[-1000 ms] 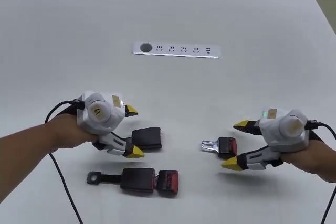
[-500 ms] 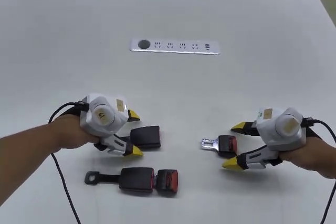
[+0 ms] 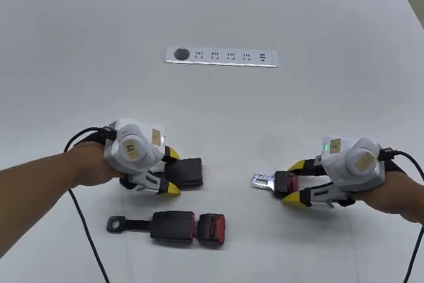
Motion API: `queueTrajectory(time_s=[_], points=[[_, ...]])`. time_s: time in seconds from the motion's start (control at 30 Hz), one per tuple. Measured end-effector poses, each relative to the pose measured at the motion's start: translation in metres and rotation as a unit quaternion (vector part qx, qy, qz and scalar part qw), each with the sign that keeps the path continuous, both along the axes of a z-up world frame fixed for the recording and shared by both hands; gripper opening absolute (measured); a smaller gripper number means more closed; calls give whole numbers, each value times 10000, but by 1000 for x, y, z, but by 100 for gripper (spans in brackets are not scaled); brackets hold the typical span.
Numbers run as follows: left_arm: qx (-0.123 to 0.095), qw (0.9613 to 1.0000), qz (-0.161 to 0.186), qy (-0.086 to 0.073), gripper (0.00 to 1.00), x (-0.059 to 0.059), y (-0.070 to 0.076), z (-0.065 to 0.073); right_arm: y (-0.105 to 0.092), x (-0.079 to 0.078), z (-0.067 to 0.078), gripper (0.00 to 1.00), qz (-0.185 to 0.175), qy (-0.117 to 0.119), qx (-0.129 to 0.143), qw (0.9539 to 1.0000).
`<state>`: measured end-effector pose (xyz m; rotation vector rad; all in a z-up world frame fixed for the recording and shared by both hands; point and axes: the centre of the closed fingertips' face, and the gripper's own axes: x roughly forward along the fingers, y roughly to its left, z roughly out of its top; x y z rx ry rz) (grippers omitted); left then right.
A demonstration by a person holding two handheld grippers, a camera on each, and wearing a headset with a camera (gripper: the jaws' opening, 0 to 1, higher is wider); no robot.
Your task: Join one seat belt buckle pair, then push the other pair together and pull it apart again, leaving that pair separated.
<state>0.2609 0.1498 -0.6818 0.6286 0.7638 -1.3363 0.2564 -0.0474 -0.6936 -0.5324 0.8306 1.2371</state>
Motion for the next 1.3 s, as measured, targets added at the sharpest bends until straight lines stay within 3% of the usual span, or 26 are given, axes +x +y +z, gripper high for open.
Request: queueTrajectory(time_s=[0.33,0.73,1.13,1.3], points=[[115,9997,-222,31,34,8,1,-9,1,-2,1,34,379,44,-236,9990],[94,9997,-205,32,34,6,-3,-7,5,-3,2,34,423,40,-155,9990],[111,9997,-203,41,34,4,-5,-7,58,-1,3,34,583,-27,114,9982],[99,9997,-214,46,34,2,-5,-6,71,-3,7,34,576,-38,181,9982]])
